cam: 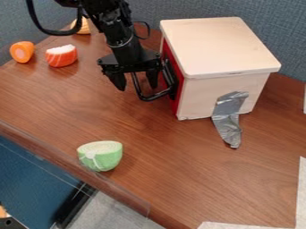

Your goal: Open the drawer

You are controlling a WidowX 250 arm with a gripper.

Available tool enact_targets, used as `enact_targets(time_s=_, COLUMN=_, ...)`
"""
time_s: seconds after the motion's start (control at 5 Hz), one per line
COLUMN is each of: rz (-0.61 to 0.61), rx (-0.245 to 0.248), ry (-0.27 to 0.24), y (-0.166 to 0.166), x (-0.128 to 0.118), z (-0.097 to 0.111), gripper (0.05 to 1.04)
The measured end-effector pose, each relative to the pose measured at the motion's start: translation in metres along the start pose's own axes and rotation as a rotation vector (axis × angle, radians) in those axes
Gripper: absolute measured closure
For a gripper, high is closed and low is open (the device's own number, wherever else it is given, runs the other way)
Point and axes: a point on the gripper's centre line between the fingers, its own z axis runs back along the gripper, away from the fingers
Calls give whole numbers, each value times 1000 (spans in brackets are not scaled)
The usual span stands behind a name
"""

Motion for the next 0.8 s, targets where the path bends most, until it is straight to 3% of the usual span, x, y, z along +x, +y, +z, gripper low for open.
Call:
enact_targets(time_s=0.2, rz=28, rx=1, ry=-9, y=1, x=1, z=-5, gripper=139)
enact_targets(time_s=0.6, rz=28, rx=11, ry=-6, y=-1, x=-4, z=-10, gripper=730)
enact_targets(time_s=0.8, rz=73, rx=5, ry=-1, y=3, x=-5, z=-11, gripper=855)
